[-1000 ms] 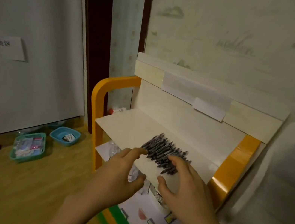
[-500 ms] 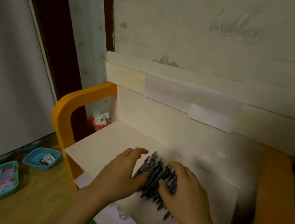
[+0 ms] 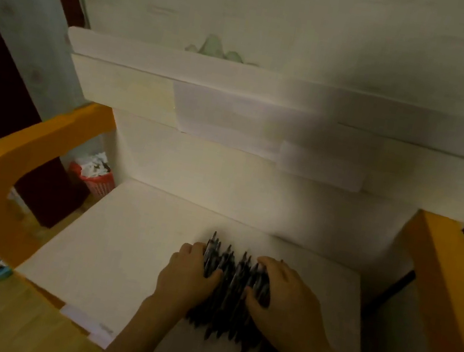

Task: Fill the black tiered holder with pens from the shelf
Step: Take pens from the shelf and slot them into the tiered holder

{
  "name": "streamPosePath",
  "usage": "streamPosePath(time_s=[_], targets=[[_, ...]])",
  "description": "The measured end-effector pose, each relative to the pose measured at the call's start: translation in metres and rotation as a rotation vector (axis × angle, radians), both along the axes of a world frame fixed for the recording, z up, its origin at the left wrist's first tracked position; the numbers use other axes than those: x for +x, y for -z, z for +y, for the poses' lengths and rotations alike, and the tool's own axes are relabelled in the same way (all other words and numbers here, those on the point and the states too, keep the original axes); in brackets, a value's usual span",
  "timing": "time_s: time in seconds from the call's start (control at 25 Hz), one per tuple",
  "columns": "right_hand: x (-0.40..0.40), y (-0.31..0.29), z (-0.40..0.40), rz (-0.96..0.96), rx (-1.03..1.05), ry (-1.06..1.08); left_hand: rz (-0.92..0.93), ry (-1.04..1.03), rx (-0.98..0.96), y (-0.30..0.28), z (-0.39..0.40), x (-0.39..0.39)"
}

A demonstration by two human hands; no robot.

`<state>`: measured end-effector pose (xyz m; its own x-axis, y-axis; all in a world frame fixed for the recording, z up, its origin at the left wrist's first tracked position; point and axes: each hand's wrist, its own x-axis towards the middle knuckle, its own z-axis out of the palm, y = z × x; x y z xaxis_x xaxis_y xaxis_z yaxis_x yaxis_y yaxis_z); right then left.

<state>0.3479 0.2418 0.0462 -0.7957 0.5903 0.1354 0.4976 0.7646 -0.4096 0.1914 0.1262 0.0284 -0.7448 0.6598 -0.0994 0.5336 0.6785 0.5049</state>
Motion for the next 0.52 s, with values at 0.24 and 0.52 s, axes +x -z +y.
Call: streamPosePath(time_s=[0.24,0.52], targets=[[-0.016,0.01,0.002,-0.046,-0.032,0.071,-0.038,0.017,-0.169,0.03,0.021,-0.026],[-0.033,0.015,-0.002,-0.036,-0.04,0.098,-0.216,0.056,-0.129,0.031,0.026,-0.047]])
